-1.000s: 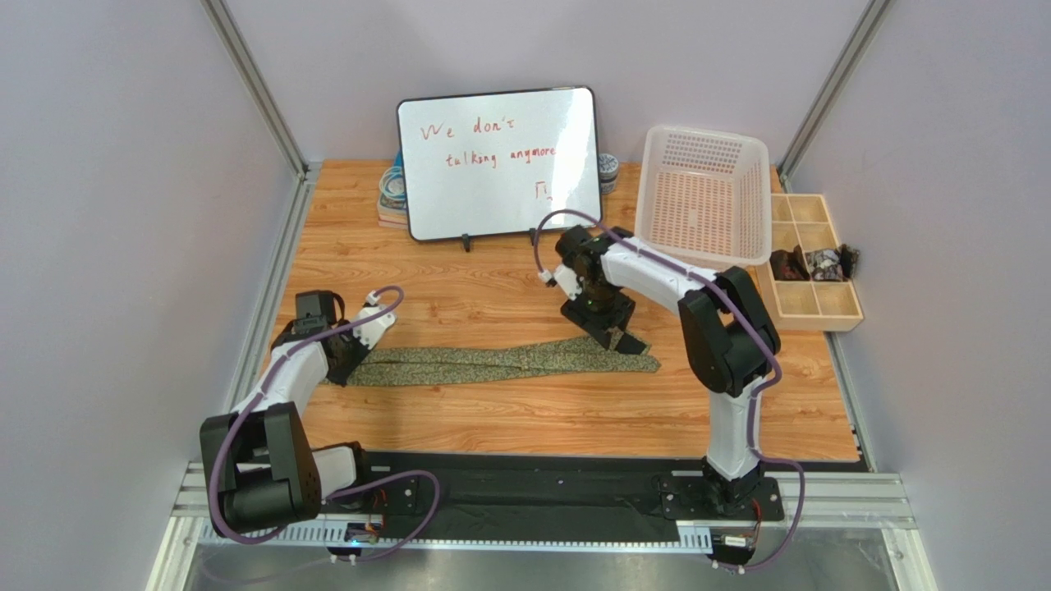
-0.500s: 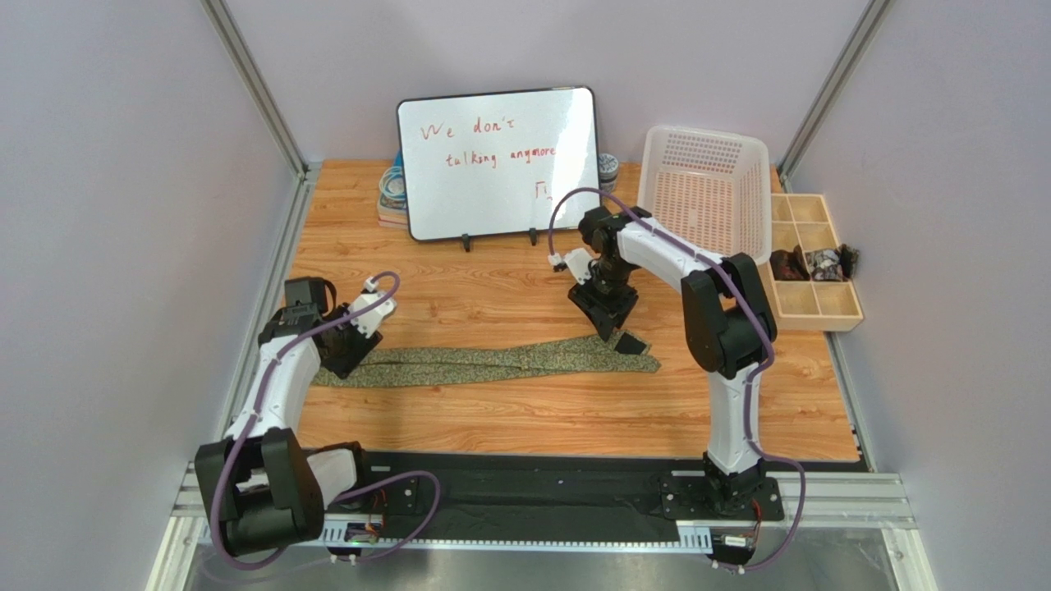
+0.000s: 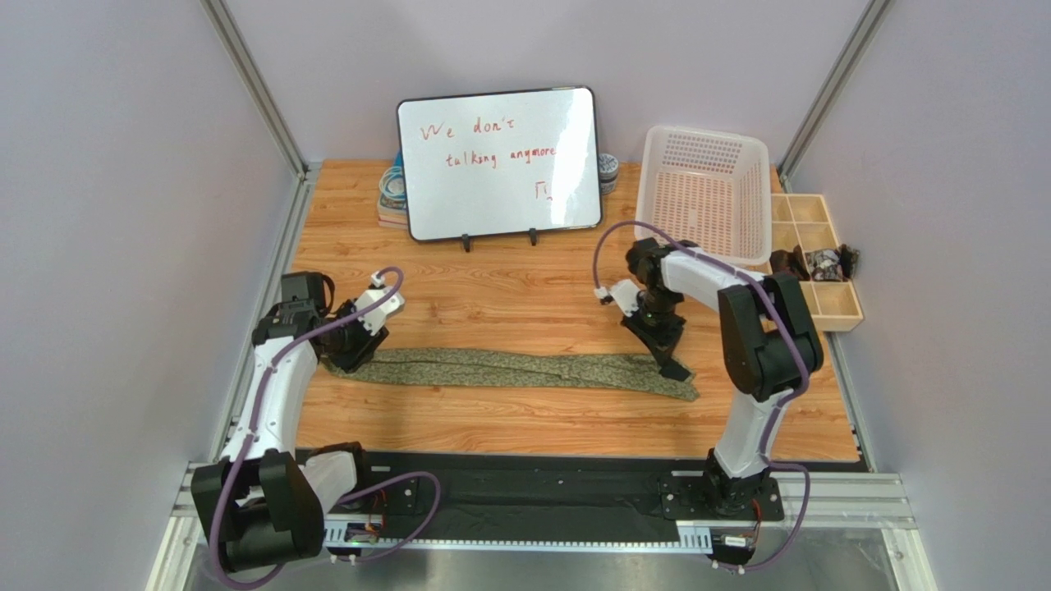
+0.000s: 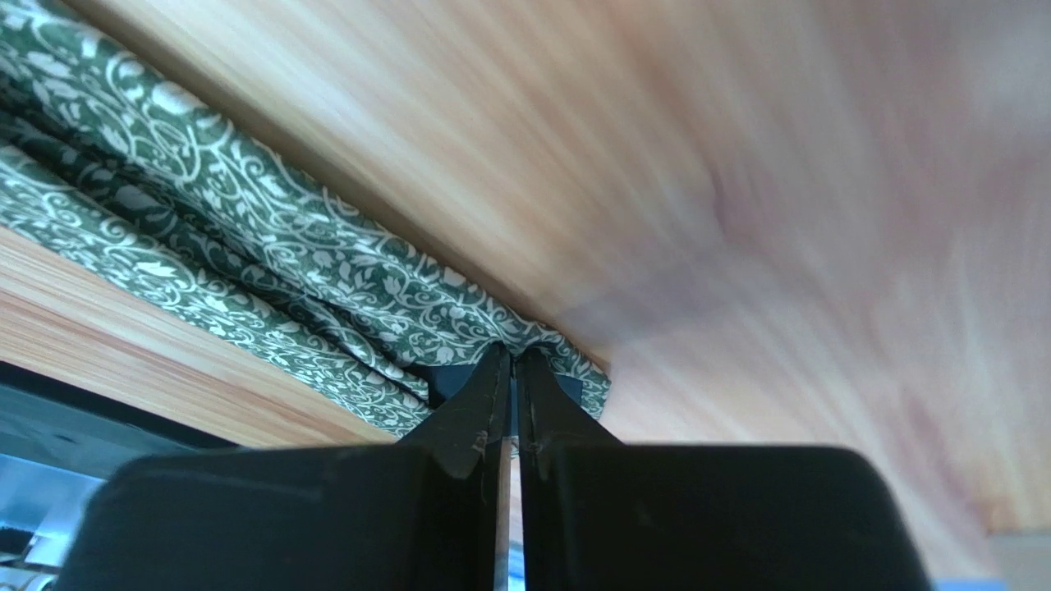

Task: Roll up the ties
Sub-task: Flatten out the tie at the center of the board.

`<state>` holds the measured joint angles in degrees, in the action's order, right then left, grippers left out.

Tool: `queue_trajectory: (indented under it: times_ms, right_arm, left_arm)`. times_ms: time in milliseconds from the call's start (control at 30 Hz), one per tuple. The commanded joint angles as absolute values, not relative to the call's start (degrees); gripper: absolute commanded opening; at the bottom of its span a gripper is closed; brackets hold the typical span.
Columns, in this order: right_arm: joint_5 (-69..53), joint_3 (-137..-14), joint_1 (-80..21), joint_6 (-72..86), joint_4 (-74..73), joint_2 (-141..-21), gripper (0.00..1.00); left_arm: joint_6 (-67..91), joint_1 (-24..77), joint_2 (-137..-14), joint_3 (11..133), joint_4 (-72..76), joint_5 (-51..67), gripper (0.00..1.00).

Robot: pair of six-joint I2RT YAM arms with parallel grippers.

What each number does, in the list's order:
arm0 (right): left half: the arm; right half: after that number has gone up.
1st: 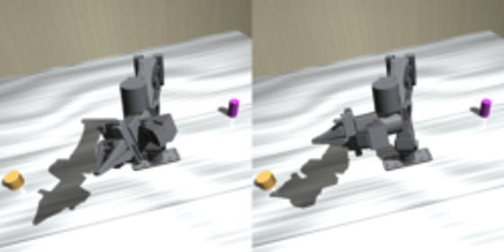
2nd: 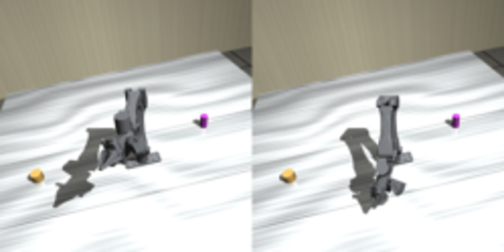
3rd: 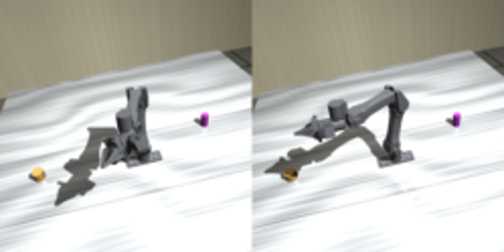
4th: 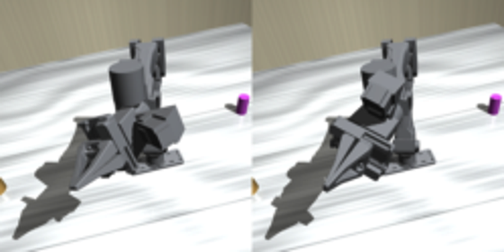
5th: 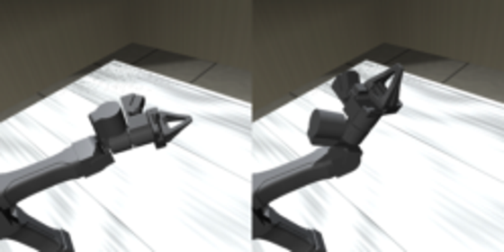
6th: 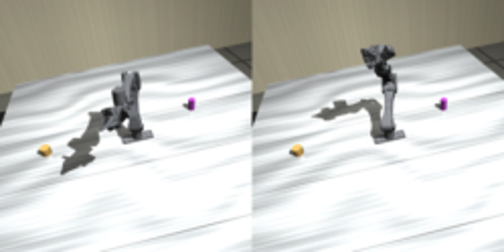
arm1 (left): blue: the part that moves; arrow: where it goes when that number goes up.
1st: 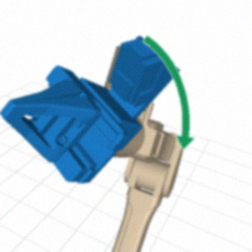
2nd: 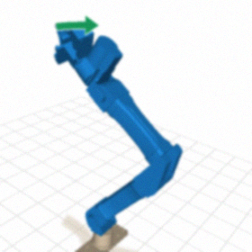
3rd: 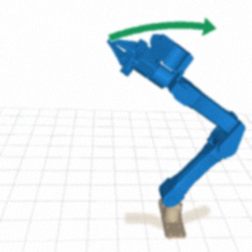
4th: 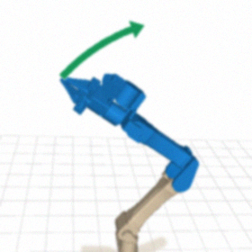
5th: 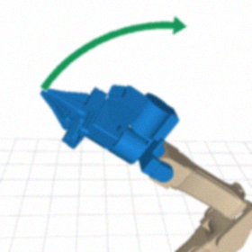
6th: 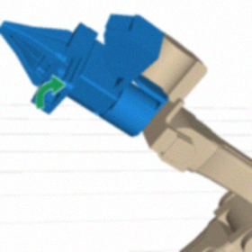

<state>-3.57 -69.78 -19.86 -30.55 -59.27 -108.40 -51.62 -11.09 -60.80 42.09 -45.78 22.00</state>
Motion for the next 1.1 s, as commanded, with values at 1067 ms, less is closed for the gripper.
queue_trajectory:
  times_ms: [1067]
  right_arm:
    - [7.8, -57.0, -1.8, -40.5, -49.8, -106.5, 0.00]
  left_arm:
    - [-63.1, 23.9, -91.9, 55.4, -35.1, 18.2, 0.31]
